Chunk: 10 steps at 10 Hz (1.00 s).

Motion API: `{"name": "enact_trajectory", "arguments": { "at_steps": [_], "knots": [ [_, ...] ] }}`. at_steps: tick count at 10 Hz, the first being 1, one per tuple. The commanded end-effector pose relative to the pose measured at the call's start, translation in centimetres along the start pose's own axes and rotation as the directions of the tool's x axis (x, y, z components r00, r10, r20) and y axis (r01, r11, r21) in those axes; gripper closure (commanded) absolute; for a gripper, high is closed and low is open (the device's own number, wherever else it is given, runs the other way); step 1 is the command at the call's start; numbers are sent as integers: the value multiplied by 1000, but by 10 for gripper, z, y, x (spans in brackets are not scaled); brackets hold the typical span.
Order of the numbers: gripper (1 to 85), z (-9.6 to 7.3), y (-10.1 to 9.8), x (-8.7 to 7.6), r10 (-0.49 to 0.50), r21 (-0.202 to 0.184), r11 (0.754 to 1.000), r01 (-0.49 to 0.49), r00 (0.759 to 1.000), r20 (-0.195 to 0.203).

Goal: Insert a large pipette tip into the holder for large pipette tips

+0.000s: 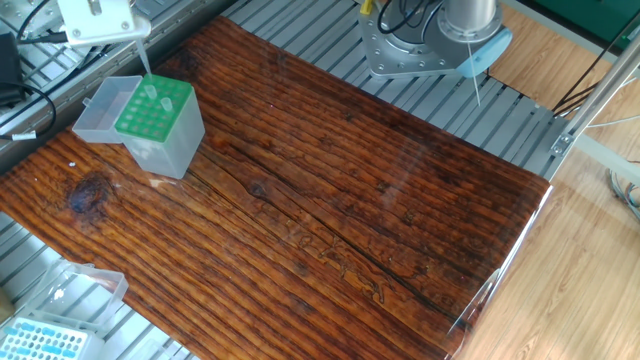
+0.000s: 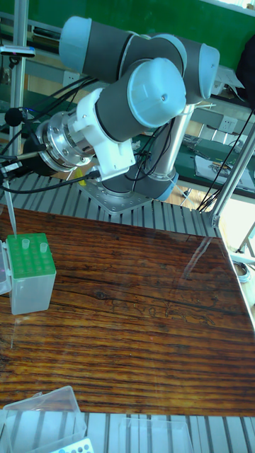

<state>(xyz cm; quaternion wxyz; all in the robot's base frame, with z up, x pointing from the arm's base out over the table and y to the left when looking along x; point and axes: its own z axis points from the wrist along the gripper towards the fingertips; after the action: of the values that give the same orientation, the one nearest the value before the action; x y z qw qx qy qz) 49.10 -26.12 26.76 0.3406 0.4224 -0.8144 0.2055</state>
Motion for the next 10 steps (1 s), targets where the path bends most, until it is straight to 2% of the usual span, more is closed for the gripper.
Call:
{"name": "enact_trajectory", "arguments": {
  "at_steps": [1,6,10],
  "knots": [
    [847,0,0,-3,-1,-1,1000,1,1000,6],
    [847,9,0,4,-12,2,1000,12,1000,-9],
    [847,10,2,2,-18,-3,1000,18,1000,-8]
  ]
}}
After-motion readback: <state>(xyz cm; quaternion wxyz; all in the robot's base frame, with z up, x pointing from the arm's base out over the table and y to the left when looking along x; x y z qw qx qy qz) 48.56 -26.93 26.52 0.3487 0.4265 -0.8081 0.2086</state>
